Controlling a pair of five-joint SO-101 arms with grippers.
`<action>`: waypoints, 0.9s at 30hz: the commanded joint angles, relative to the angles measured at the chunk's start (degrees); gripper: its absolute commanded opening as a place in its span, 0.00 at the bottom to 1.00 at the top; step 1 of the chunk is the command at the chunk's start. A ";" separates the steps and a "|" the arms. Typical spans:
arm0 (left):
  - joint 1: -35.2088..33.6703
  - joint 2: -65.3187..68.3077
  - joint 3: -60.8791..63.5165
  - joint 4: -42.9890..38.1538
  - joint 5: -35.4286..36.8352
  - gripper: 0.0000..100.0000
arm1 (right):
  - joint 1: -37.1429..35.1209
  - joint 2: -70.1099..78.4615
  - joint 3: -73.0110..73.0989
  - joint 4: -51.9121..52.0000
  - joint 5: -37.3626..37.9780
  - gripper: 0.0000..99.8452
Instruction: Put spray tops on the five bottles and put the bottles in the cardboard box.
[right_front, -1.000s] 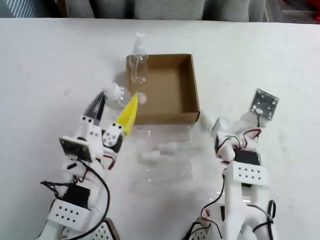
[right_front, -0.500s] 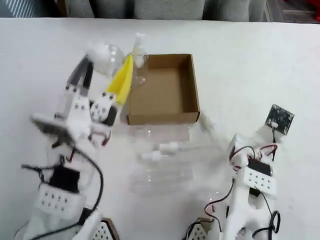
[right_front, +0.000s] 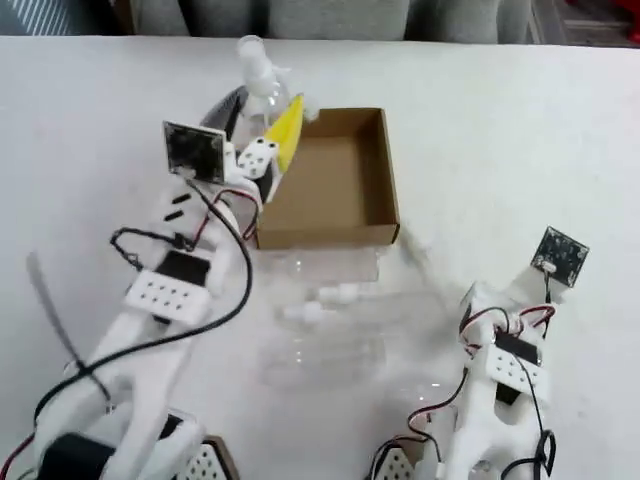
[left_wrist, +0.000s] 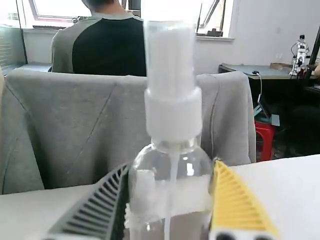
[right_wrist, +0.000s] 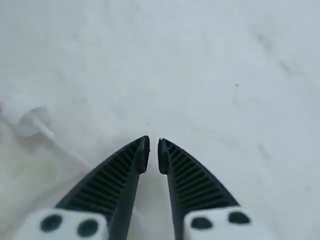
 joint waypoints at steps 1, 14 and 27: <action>0.13 9.19 1.05 -14.15 0.35 0.02 | -0.57 -0.75 0.00 -3.12 0.62 0.02; -0.40 38.37 -6.51 -35.08 -0.09 0.02 | -0.57 -0.75 0.00 -3.30 0.62 0.02; -0.57 46.73 -8.62 -39.38 -0.18 0.02 | -0.57 -0.75 0.00 -3.38 0.62 0.02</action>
